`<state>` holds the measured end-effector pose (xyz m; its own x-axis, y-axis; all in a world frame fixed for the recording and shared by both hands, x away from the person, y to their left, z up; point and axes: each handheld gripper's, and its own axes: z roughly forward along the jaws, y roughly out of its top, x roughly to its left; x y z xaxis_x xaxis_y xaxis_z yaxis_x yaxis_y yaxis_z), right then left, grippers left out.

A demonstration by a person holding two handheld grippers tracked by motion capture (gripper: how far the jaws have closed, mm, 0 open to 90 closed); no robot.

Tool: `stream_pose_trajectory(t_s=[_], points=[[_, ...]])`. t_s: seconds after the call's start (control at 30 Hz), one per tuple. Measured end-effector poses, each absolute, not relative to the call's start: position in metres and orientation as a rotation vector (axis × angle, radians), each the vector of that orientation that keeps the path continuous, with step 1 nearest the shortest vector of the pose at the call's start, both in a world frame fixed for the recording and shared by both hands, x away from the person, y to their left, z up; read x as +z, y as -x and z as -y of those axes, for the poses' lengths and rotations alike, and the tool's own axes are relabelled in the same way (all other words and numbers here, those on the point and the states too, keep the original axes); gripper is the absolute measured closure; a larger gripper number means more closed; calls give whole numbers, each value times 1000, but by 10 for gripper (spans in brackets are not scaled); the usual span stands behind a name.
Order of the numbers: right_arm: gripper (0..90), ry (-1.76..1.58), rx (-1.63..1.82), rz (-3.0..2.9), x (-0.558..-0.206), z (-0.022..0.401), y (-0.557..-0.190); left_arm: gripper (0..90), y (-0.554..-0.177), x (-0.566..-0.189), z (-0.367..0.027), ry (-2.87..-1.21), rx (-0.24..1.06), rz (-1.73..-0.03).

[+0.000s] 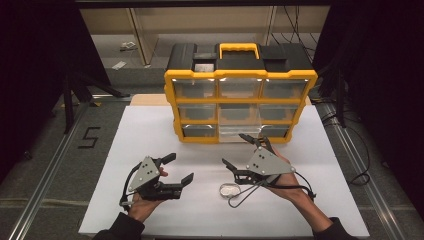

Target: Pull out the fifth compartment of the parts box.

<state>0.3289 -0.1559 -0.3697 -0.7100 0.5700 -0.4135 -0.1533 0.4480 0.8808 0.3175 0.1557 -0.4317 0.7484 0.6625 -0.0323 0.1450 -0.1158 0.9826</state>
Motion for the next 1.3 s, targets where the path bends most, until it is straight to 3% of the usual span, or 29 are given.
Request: stream_pose_trajectory(t_s=[0.4,1.3], points=[[213,-449,1486,-2122,-368,166,-337,149,-317,-432,-155,-1665,501,-653],[207,-456,1341,-2393,-398,157,-348,149,-317,-432,-155,-1668,502,-652]])
